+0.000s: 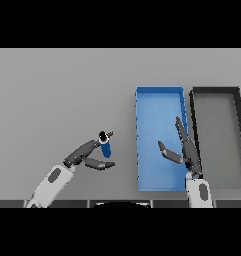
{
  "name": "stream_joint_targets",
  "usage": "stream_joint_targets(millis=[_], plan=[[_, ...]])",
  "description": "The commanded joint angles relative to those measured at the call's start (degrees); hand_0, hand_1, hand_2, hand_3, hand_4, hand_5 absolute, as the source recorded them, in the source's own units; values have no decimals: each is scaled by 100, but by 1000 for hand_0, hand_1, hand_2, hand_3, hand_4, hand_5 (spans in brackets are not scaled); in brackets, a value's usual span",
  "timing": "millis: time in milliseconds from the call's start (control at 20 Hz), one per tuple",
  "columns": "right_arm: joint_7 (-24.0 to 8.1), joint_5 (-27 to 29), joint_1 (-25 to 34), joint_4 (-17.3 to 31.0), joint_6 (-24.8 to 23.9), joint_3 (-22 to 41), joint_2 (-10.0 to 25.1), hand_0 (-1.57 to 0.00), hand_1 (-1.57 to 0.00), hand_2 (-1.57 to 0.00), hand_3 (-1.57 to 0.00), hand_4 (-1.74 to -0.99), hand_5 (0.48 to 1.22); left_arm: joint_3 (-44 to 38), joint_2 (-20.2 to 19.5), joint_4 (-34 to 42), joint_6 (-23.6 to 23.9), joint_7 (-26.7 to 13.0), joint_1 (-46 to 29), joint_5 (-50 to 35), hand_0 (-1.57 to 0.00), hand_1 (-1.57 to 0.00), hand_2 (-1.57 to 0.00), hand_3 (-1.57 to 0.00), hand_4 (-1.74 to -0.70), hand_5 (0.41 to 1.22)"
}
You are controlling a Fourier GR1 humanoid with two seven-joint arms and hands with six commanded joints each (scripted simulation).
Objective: Pick up the blue pipe and place it into the blue bin.
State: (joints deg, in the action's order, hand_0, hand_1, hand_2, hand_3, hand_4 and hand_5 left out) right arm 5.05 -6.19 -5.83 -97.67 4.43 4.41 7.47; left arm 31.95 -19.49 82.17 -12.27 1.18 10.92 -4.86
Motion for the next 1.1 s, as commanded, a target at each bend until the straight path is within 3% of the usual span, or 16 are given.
stream_joint_targets(millis=[0, 200, 300, 350, 450, 500, 600, 800, 1000, 1050], plan=[[-19, 0, -9, -17, 9, 10, 0, 1, 1, 1, 1, -1265, 597, 21, 61, -99, 49, 117, 77, 105, 1, 1, 1, 1, -1081, 442], [17, 51, -64, 11, 61, -26, 34, 1, 1, 1, 1, -1267, 600, -57, 418, -475, -67, 470, 288, -86, 1, 1, -19, -18, -1109, 507], [20, 45, -45, 8, 47, -22, 17, 1, 1, 1, 1, -1261, 600, -123, 644, -586, -30, 445, 269, -266, -17, -160, -290, -255, -1208, 607], [-6, 48, 7, 41, 37, -23, 0, 1, 1, 1, 1, -1260, 600, -197, 752, -651, -18, 391, 280, -402, -187, -348, -481, -519, -1253, 730], [103, 10, -50, 14, 35, -5, 10, 1, 1, 1, 1, -1259, 605, -247, 863, -740, 112, 460, 285, -401, -668, -788, -873, -875, -1419, 906], [44, 2, -5, 40, 28, 6, -11, 1, 1, 1, 1, -1261, 609, -246, 915, -759, 138, 464, 296, -394, -849, -945, -1013, -1003, -1481, 969], [110, -19, -13, 43, 17, 13, -13, 1, 1, 1, 1, -1259, 614, -189, 1008, -780, 201, 860, 179, -355, -1109, -1170, -1214, -1162, -1572, 1060], [-27, -27, 93, 121, 46, 22, 0, 1, 1, 1, 1, -1252, 619, -30, 1006, -676, 464, 957, 196, -105, -1382, -1407, -1425, -1340, -1666, 1155], [-45, -52, 41, 53, 29, 19, 28, 1, 1, 1, 1, -1248, 627, 3, 973, -183, 448, 1177, 198, -209, -1493, -1504, -1511, -1415, -1706, 1194], [-52, -82, 22, 26, 20, 63, -9, 1, 1, 1, 1, -1249, 629, 30, 1003, -37, 465, 1067, 257, -236, -1509, -1517, -1523, -1426, -1710, 1199]])
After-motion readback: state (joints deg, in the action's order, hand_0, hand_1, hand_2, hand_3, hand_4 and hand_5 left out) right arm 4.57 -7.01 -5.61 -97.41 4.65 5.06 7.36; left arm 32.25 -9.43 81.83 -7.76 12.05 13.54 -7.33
